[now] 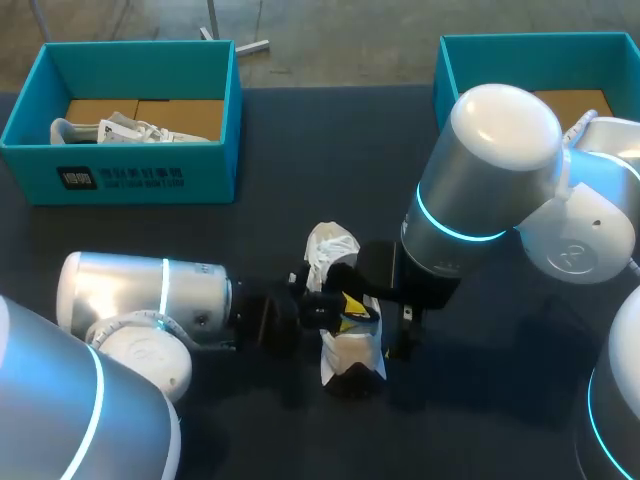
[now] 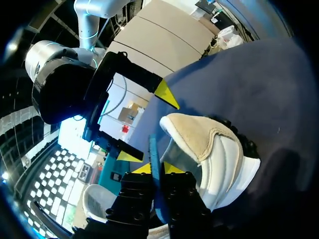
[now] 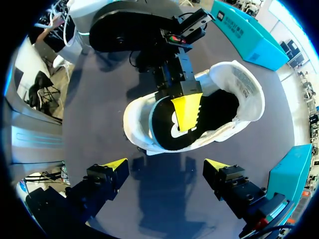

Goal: Take the shoe out of the shoebox, open the shoe tongue, remove and reinsert the insole, then place the shoe into the shoebox

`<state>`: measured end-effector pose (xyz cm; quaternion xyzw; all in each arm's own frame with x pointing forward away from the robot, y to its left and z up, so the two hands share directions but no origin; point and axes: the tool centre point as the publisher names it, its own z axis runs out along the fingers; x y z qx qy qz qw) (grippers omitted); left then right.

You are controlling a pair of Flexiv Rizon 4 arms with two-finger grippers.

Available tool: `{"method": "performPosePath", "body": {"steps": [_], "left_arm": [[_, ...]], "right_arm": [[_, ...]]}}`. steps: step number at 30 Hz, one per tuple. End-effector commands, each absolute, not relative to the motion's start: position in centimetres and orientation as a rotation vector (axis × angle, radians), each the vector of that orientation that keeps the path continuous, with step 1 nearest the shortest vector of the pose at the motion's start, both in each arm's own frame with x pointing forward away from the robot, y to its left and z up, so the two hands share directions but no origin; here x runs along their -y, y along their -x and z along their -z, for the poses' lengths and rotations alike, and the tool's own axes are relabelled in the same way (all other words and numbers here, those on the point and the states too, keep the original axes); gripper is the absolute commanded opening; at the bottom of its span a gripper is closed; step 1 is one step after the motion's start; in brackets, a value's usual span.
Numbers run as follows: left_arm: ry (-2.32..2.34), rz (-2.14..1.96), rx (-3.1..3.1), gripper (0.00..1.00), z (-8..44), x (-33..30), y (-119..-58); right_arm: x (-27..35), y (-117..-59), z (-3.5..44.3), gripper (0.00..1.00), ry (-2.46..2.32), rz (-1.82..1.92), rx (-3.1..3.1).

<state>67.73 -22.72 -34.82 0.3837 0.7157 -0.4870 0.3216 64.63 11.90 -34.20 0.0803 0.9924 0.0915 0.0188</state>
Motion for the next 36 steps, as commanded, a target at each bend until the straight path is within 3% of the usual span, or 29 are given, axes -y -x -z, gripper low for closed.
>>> {"method": "performPosePath", "body": {"steps": [1,4,11,16,18,36], "left_arm": [[-1.015,1.295,-1.888,0.19,33.8,22.0,-67.2],[-1.016,1.299,-1.889,0.25,33.4,21.8,-66.7],[-1.022,1.318,-1.888,0.22,33.1,21.5,-65.9],[-1.047,1.321,-1.895,0.13,33.4,21.9,-65.4],[-1.056,1.314,-1.893,0.00,33.6,22.0,-65.3],[-1.011,1.232,-1.841,0.00,35.3,22.1,-68.1]], "right_arm": [[-12.0,-64.6,34.4,1.00,-0.250,-0.283,-3.079],[-12.0,-64.6,34.4,1.00,-0.250,-0.283,-3.079],[-12.0,-64.6,34.4,1.00,-0.250,-0.283,-3.079],[-12.0,-64.6,34.4,1.00,-0.250,-0.283,-3.079],[-12.0,-64.6,34.4,1.00,-0.250,-0.283,-3.079],[-12.0,-64.6,34.4,1.00,-0.250,-0.283,-3.079]]}}
